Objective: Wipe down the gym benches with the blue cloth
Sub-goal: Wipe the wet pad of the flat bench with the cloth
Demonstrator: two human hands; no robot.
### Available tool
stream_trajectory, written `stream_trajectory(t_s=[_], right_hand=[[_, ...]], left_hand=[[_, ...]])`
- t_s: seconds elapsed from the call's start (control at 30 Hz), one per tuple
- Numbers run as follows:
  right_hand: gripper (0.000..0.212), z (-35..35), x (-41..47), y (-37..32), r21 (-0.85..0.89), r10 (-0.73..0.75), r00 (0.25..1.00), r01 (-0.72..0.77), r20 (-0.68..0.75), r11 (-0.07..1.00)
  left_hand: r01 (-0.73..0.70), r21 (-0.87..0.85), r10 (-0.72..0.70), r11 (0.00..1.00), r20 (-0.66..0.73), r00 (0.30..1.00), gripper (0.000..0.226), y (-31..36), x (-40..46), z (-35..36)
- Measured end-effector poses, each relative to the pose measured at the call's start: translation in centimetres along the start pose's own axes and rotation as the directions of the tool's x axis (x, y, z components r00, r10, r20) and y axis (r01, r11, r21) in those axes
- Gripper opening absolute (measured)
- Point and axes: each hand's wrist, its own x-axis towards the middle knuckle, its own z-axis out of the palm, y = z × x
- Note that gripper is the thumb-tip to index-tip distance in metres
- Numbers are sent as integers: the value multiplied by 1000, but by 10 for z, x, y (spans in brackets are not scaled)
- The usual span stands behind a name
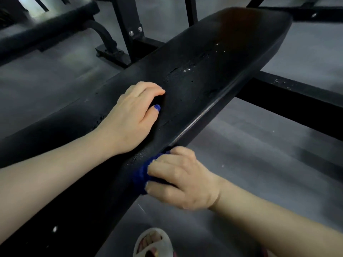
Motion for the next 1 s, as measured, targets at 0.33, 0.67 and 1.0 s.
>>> stream_trajectory(t_s=[0.33,0.67,1.0], right_hand=[[16,-40,-18,77,-55,470,626,-634,-622,772],[6,-66,-5,69,-49,342,918,-359,-201,932],[11,-120,14,99,-265,353,936,-342,-6,902]], left_hand=[[4,5,-4,1000,12,1000,42,3,2,0],[1,19,-2,1000,14,1000,46,0,-3,0],[9,18,-10,1000,32,999,48,0,-3,-2]])
